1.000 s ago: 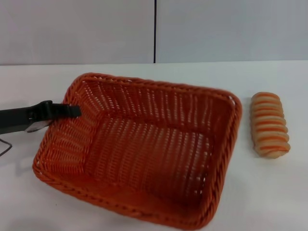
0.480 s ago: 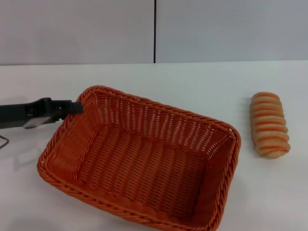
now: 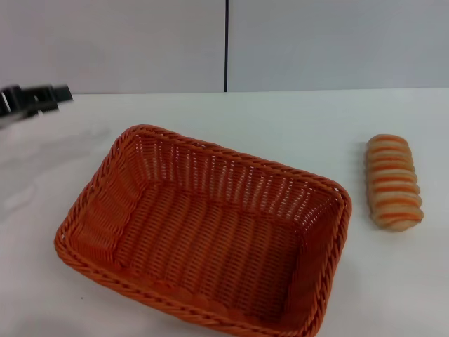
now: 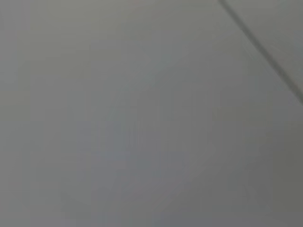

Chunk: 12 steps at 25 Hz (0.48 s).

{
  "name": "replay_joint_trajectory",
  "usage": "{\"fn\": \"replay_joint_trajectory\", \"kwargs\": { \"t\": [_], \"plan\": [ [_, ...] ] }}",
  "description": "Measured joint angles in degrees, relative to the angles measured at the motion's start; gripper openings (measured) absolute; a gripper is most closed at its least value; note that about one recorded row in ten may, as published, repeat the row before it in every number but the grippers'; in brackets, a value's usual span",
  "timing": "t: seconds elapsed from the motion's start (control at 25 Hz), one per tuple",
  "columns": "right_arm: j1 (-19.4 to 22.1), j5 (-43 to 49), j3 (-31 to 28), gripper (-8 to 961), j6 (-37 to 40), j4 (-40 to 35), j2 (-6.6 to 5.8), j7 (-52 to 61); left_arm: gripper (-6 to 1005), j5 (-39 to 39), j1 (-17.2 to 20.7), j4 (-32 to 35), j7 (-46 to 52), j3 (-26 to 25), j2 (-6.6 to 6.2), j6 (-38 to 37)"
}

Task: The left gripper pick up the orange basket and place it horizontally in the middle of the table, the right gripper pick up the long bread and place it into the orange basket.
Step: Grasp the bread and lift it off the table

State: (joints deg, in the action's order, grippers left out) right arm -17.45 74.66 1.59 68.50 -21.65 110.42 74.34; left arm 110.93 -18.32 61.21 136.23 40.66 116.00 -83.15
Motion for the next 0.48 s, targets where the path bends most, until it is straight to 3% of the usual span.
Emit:
{"fn": "replay_joint_trajectory", "kwargs": {
  "t": [0.04, 0.08, 0.12, 0.16, 0.24, 0.28, 0.32, 0.36, 0.48],
  "plan": [
    [0.7, 0.3, 2.7, 758, 0.6, -1.7, -0.32, 3.2, 461, 0.0, 0.0, 0.0, 0.0, 0.0, 0.00, 0.0],
    [1.5, 1.4, 5.8, 758, 1.7, -3.9, -0.96, 7.6, 460, -1.2, -0.8, -0.1, -3.8, -2.6, 0.89, 0.2],
    [2.6, 5.6, 10.1, 758, 4.8, -7.9, -2.68, 15.7, 460, -2.3, -1.3, -0.3, -6.7, -4.1, 1.40, 0.3],
    [2.6, 5.6, 10.1, 757, 4.8, -7.9, -2.68, 15.7, 460, -3.9, -1.7, -0.9, -9.6, -5.0, 1.73, 0.4],
    [2.9, 12.4, 11.8, 757, 9.9, -12.2, -4.71, 22.9, 461, -3.9, -1.7, -0.9, -9.6, -5.0, 1.73, 0.4],
    [2.7, 16.6, 11.9, 757, 13.5, -14.5, -5.85, 26.0, 461, -6.8, -2.0, -2.5, -14.0, -5.8, 1.98, 0.7],
    [1.8, 24.7, 11.7, 757, 21.7, -19.4, -7.82, 30.8, 462, -6.8, -2.0, -2.5, -14.0, -5.8, 1.98, 0.7],
    [1.8, 24.7, 11.7, 757, 21.7, -19.4, -7.82, 30.8, 462, -13.0, -2.6, -7.0, -22.0, -6.2, 1.96, 0.9],
    [-1.6, 36.8, 11.6, 758, 33.9, -28.3, -9.67, 36.3, 464, -13.0, -2.6, -7.0, -22.0, -6.2, 1.96, 0.9]
  ]
}}
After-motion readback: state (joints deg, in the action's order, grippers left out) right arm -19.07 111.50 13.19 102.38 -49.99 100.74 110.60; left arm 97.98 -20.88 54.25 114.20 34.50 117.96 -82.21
